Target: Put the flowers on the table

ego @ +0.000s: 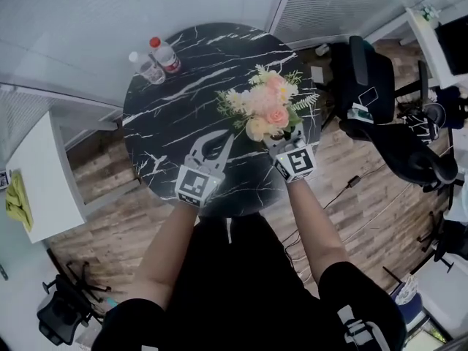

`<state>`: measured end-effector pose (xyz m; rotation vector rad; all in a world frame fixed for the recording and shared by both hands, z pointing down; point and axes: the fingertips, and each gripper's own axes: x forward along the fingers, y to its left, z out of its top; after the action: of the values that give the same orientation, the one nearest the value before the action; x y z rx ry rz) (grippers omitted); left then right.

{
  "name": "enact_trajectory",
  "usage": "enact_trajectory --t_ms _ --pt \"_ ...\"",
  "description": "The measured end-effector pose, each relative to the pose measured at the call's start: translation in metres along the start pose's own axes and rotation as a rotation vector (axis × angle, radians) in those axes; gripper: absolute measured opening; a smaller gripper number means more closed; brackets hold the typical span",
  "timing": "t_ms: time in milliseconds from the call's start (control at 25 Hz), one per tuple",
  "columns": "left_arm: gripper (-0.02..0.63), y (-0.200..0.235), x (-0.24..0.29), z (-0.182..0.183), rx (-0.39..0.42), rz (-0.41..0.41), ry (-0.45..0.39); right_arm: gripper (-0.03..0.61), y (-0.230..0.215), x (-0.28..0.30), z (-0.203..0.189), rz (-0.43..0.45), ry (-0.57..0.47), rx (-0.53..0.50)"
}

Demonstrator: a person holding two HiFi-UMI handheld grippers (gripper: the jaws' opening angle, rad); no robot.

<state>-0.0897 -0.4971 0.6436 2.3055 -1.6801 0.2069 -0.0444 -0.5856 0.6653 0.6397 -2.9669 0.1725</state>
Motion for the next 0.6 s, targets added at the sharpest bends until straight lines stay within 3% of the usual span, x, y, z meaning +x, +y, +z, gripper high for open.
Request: enact_trajectory --t_ms 600 --pt "0.012 -0.014 0.009 -0.018 0.007 -0.023 0.022 0.339 0.012 -0.007 -0.031 0.028 0.000 -0.076"
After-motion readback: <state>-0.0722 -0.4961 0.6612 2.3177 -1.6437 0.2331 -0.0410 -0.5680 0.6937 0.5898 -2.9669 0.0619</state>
